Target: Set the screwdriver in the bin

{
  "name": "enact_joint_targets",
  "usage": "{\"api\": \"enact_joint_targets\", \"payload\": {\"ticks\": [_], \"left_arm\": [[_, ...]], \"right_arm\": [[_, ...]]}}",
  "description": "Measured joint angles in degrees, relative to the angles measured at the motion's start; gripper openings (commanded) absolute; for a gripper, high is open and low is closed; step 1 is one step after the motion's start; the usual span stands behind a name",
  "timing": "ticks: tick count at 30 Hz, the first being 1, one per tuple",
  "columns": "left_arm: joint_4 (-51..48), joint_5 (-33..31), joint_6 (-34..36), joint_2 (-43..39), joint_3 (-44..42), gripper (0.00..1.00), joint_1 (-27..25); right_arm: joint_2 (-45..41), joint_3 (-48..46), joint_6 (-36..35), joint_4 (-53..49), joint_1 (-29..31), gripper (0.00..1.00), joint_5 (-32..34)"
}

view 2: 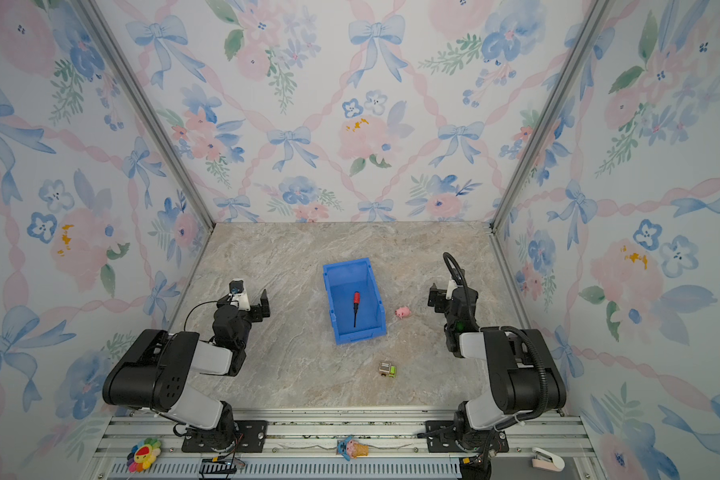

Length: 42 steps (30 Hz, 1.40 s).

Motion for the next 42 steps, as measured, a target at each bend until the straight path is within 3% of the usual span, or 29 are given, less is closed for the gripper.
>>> {"api": "enact_joint_targets", "payload": {"ticks": [42], "left_arm": [[-0.02, 0.90, 0.00, 0.00, 0.00, 0.98, 0.17]], "right_arm": [[0.00, -0.02, 0.00, 0.70, 0.00, 0.97, 0.28]]}}
